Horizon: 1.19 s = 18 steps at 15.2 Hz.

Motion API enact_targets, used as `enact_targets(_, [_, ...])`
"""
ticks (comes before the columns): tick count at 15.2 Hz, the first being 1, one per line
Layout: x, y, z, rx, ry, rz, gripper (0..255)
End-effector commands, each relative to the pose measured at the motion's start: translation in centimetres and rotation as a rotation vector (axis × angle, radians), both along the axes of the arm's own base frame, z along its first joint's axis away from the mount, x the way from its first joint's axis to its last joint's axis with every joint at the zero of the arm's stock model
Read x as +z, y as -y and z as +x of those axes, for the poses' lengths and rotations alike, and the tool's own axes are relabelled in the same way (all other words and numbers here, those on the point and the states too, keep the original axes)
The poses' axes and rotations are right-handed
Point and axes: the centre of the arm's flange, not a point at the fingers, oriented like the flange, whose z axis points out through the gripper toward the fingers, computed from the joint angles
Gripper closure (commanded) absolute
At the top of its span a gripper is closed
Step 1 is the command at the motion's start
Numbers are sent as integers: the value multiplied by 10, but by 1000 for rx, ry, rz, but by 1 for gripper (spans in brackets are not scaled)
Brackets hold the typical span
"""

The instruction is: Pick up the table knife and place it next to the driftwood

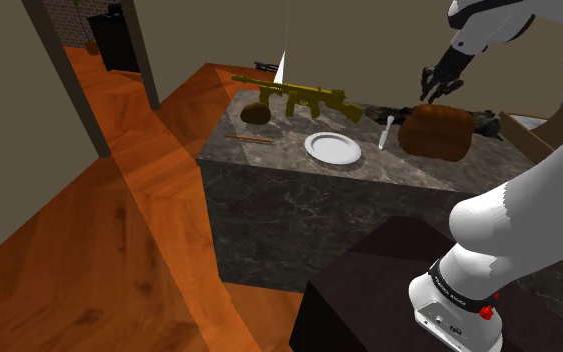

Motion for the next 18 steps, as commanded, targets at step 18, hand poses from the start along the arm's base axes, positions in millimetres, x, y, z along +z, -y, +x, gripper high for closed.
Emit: enact_targets(18, [-98,15,93,-218,36,-2,0])
